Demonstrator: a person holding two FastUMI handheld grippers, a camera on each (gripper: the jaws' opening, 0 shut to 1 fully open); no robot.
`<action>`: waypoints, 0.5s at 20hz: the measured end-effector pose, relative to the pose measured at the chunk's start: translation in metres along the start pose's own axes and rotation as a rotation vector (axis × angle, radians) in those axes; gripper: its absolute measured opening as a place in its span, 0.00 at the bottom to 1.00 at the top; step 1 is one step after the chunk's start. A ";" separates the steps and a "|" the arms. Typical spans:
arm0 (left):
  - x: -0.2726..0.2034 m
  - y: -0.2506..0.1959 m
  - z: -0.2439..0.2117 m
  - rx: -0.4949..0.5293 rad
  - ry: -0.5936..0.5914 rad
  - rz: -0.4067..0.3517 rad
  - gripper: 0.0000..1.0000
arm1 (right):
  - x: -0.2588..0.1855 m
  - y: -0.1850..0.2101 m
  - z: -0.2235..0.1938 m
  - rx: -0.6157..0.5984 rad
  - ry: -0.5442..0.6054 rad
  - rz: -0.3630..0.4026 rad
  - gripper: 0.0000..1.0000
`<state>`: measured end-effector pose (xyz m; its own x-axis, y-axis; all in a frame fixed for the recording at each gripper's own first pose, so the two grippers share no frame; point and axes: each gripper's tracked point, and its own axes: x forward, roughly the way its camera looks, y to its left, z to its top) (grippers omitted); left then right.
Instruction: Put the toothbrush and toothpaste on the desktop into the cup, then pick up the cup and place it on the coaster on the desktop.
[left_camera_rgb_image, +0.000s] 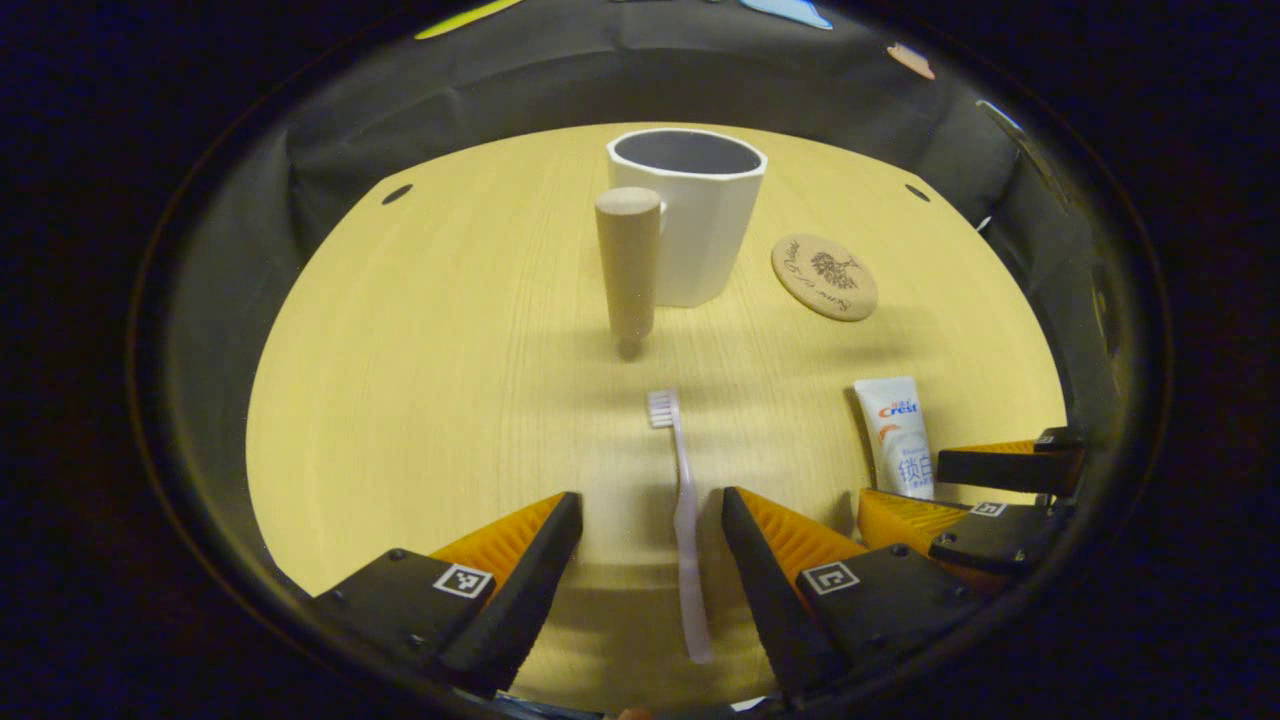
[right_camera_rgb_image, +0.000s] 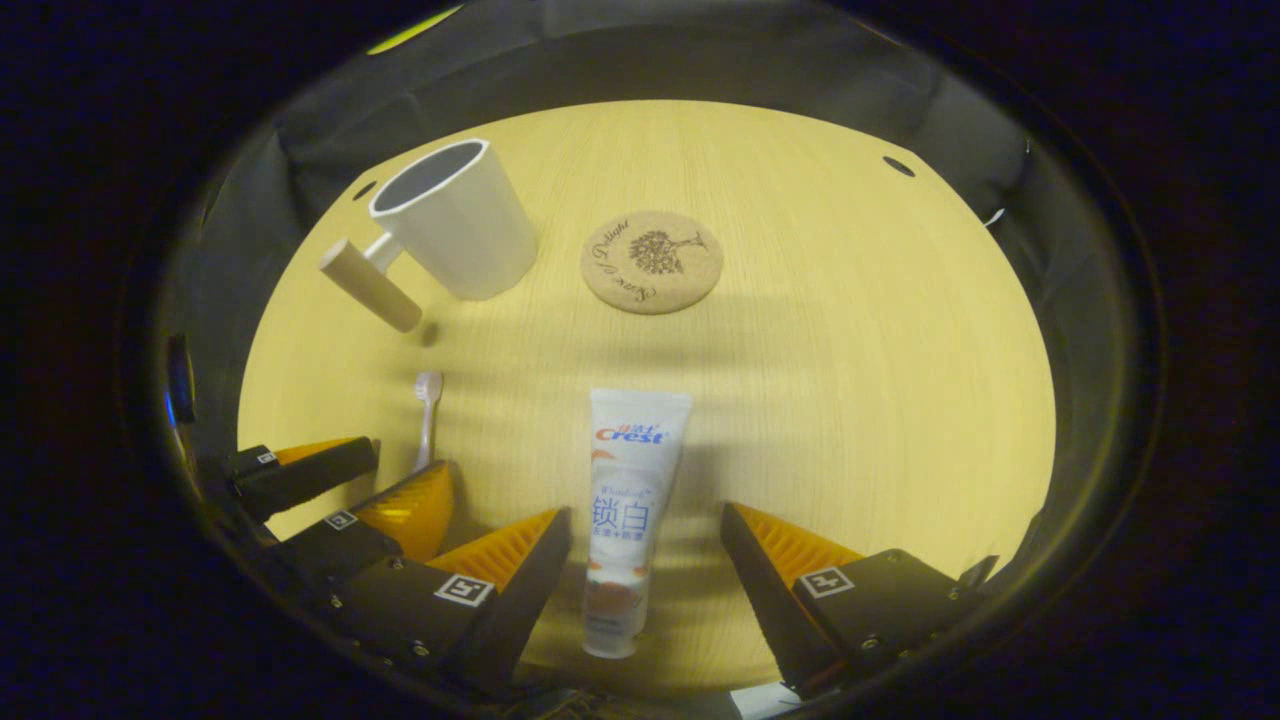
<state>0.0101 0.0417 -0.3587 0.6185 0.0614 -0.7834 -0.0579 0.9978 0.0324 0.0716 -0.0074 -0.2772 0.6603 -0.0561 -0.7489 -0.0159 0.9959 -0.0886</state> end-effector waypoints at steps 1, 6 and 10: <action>0.000 0.000 0.000 0.004 -0.002 0.002 1.00 | 0.003 -0.003 0.001 -0.005 -0.003 -0.013 0.94; 0.003 -0.002 0.005 -0.005 -0.012 0.007 1.00 | 0.005 -0.007 0.000 -0.010 0.014 -0.033 0.87; 0.003 -0.003 0.010 0.010 -0.025 0.004 0.60 | 0.005 -0.008 -0.007 -0.018 0.066 -0.034 0.64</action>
<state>0.0205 0.0394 -0.3551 0.6376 0.0662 -0.7675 -0.0527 0.9977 0.0423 0.0694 -0.0160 -0.2849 0.6099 -0.0952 -0.7867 -0.0084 0.9919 -0.1266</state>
